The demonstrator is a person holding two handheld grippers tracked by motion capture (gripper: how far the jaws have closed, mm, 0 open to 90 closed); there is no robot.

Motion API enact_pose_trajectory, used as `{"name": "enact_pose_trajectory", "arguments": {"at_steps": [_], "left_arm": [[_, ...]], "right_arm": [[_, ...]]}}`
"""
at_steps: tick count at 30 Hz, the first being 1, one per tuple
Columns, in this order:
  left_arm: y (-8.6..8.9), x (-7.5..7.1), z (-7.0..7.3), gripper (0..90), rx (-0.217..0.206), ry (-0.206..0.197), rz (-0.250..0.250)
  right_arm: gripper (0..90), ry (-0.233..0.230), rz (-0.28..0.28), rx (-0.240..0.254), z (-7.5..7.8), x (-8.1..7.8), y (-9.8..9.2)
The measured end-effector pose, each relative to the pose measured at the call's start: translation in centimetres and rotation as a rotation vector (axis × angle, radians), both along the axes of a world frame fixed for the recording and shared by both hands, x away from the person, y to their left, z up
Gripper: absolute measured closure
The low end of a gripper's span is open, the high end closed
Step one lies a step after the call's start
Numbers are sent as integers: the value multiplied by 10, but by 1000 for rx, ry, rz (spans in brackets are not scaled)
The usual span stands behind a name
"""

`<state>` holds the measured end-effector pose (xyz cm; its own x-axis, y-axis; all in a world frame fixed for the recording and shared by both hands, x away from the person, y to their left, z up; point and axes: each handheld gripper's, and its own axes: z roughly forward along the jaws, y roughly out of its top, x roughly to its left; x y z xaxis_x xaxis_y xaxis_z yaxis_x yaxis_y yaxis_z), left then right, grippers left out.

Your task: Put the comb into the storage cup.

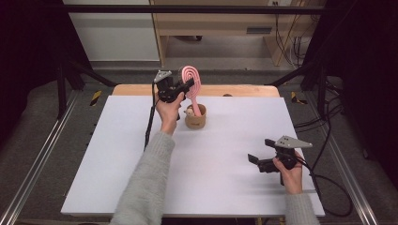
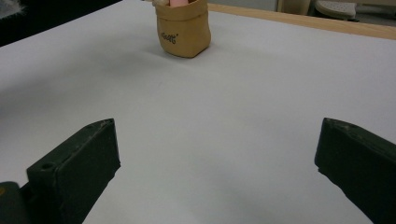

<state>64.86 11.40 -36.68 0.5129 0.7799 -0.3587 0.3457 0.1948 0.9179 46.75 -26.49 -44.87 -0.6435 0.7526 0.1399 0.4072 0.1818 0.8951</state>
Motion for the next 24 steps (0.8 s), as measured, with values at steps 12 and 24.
{"name": "enact_pose_trajectory", "arguments": {"at_steps": [12,24], "left_arm": [[4,-1,-9,631,-14,6,2],[7,-1,-18,630,-19,19,4]], "right_arm": [[4,0,-1,-3,0,0,0],[4,0,0,-6,0,0,0]]}}
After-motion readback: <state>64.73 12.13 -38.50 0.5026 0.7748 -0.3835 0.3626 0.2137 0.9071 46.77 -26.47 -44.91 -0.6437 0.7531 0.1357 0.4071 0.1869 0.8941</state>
